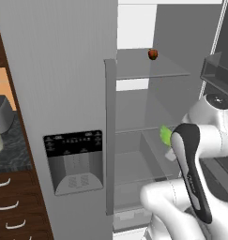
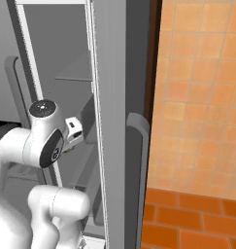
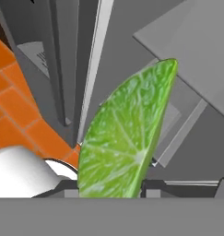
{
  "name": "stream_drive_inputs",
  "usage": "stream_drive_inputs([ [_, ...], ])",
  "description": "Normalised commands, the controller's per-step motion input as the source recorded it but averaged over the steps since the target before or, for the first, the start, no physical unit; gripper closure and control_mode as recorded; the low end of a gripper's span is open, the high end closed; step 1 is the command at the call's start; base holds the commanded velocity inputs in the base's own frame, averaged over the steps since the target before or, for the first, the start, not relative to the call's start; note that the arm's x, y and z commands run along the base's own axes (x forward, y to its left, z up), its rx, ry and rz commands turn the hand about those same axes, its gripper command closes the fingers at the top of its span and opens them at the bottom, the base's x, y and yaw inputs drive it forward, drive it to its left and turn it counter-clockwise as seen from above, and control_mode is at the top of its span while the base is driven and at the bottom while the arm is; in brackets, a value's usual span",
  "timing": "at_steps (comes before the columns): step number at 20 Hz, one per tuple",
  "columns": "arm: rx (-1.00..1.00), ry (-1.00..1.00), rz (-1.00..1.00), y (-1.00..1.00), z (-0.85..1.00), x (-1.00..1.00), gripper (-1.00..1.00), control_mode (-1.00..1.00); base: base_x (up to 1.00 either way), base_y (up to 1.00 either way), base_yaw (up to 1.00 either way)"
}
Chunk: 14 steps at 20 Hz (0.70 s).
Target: Grab a lemon wedge from the fridge and one ice cube from the ice bowl, and put them in the glass of lemonade.
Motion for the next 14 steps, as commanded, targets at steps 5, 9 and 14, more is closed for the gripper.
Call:
stream_drive_inputs([
  [5,0.00,0.00,0.00,0.00,0.00,0.00,1.00,1.00,-0.79,0.67,0.00],
  [9,0.00,0.00,0.00,0.00,0.00,0.00,1.00,1.00,-0.54,1.00,0.00],
  [14,0.00,0.00,0.00,0.00,0.00,0.00,1.00,1.00,-0.18,1.00,-0.01],
])
